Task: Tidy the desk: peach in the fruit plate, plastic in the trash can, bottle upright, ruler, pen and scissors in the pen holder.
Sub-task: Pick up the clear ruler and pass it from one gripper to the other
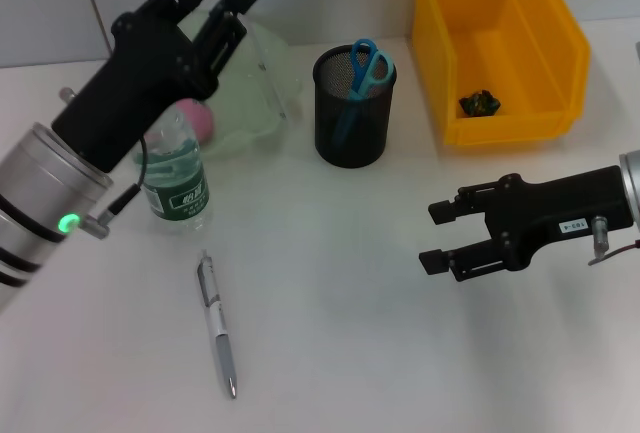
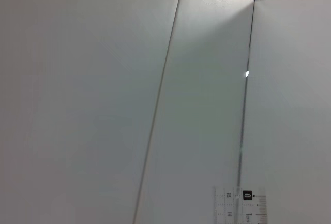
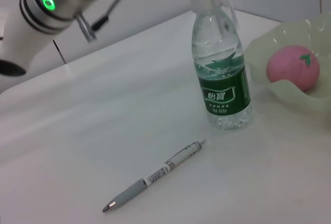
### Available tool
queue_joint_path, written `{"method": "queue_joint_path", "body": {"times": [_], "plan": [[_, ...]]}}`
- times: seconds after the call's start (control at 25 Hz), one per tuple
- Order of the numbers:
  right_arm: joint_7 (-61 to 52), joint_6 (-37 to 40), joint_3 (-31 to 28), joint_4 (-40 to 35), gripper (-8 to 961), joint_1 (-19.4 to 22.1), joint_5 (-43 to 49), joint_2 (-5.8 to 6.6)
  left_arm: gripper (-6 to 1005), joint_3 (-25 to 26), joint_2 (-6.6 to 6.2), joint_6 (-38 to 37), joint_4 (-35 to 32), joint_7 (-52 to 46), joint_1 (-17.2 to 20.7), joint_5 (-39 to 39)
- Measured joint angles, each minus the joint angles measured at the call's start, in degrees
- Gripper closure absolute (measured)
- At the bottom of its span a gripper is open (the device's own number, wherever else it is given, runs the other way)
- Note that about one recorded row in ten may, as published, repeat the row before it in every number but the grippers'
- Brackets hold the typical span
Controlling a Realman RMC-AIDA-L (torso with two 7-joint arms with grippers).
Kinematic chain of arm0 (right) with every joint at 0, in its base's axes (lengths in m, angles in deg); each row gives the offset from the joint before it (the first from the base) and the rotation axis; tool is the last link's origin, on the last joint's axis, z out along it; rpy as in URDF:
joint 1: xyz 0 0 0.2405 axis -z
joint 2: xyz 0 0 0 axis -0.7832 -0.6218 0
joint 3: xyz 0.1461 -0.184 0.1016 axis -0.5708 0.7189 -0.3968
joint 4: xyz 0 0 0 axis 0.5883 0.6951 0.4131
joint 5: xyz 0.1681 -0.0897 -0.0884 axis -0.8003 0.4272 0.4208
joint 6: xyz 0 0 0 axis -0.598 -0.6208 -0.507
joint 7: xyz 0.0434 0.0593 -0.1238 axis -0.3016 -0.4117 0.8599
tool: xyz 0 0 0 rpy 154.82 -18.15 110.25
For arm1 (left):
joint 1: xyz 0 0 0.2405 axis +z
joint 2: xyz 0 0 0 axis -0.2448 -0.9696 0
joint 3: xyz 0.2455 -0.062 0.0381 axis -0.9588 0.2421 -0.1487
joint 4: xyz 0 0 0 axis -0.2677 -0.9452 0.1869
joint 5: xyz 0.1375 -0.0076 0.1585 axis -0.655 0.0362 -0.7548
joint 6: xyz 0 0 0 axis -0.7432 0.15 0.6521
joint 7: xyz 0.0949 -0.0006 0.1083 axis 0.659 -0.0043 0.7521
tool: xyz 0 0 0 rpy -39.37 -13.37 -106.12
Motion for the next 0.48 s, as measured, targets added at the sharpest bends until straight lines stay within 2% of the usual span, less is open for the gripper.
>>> {"method": "queue_joint_path", "body": {"times": [0.04, 0.08, 0.12, 0.16, 0.2, 0.4, 0.44, 0.48], "plan": [[0.09, -0.15, -0.09, -0.01, 193, -0.04, -0.01, -0.10, 611, -6.18, -0.01, 2.44, -0.58, 4.93, 0.46, 6.00], [0.24, -0.29, -0.62, -0.11, 193, -0.14, -0.06, -0.35, 611, -8.56, 0.00, 3.45, -1.08, 6.77, 0.84, 8.04], [0.24, -0.29, -0.62, -0.11, 193, -0.14, -0.06, -0.35, 611, -8.56, 0.00, 3.45, -1.08, 6.77, 0.84, 8.04], [0.77, -0.32, -1.80, -0.28, 192, -0.24, -0.10, -0.87, 611, -12.22, -0.01, 5.52, -2.40, 10.00, 1.74, 10.94], [0.77, -0.32, -1.80, -0.28, 192, -0.24, -0.10, -0.87, 611, -12.22, -0.01, 5.52, -2.40, 10.00, 1.74, 10.94], [1.68, -0.18, -5.00, -0.64, 192, -0.26, -0.13, -1.82, 611, -19.91, -0.01, 13.35, -8.84, 19.28, 5.40, 17.48], [2.14, -0.07, -5.66, -0.64, 192, -0.23, -0.15, -2.09, 611, -21.46, -0.01, 15.36, -10.15, 21.76, 6.11, 19.78], [3.74, 0.16, -7.26, -0.64, 192, 0.10, -0.15, -2.89, 611, -23.41, -0.01, 16.95, -11.13, 23.94, 6.54, 22.82]]}}
